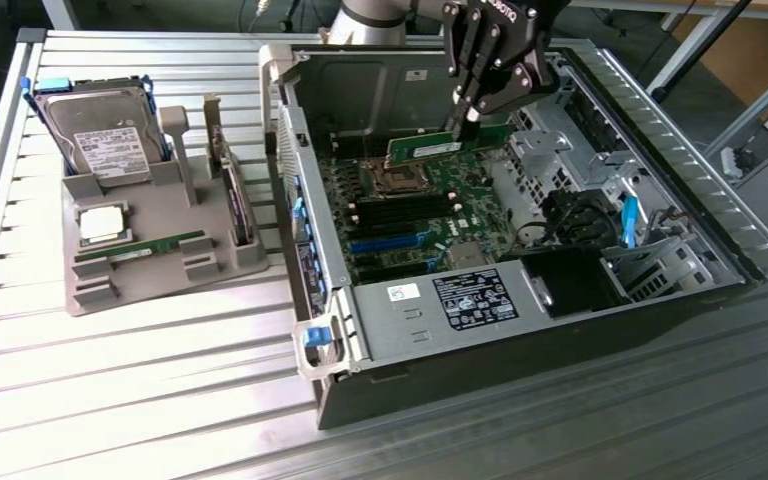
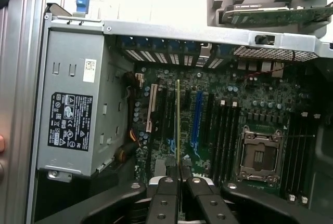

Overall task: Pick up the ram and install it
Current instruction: 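Pick up the ram and move it above insertion slot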

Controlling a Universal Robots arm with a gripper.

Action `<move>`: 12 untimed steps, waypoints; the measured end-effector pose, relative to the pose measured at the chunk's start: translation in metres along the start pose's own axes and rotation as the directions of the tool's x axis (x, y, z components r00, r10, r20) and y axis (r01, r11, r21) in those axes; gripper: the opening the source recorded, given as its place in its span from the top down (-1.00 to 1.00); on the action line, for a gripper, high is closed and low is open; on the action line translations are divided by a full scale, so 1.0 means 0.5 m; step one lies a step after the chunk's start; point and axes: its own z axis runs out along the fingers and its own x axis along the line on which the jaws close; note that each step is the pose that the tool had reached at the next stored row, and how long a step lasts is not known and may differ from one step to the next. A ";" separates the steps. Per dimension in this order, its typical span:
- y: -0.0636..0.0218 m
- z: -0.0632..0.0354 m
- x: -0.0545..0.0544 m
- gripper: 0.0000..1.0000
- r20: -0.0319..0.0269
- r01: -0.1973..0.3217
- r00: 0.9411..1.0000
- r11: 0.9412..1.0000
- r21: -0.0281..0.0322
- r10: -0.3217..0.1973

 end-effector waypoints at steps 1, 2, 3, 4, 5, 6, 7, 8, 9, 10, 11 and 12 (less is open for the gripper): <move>-0.003 0.000 0.000 0.79 -0.001 0.000 1.000 1.000 0.000 0.000; -0.008 0.000 0.001 0.79 -0.003 0.000 1.000 1.000 0.000 0.000; -0.012 0.000 0.001 0.79 -0.004 0.000 1.000 1.000 0.000 0.000; -0.018 -0.001 0.002 0.79 -0.005 0.000 1.000 1.000 -0.001 0.000; -0.023 -0.001 0.002 0.79 -0.006 0.000 1.000 1.000 -0.001 0.000; -0.029 -0.001 0.003 0.79 -0.006 0.000 1.000 1.000 -0.001 0.000; -0.035 -0.001 0.004 0.79 -0.007 0.000 1.000 1.000 -0.001 0.000; -0.038 -0.001 0.004 0.79 -0.007 0.000 1.000 1.000 -0.001 0.000; -0.042 -0.001 0.005 0.79 -0.007 0.000 1.000 1.000 -0.001 0.000; -0.045 -0.002 0.005 0.79 -0.007 0.000 1.000 1.000 -0.001 0.000; -0.047 -0.002 0.005 0.79 -0.007 0.000 1.000 1.000 -0.001 0.000; -0.050 -0.002 0.006 0.79 -0.004 0.000 1.000 1.000 -0.001 0.000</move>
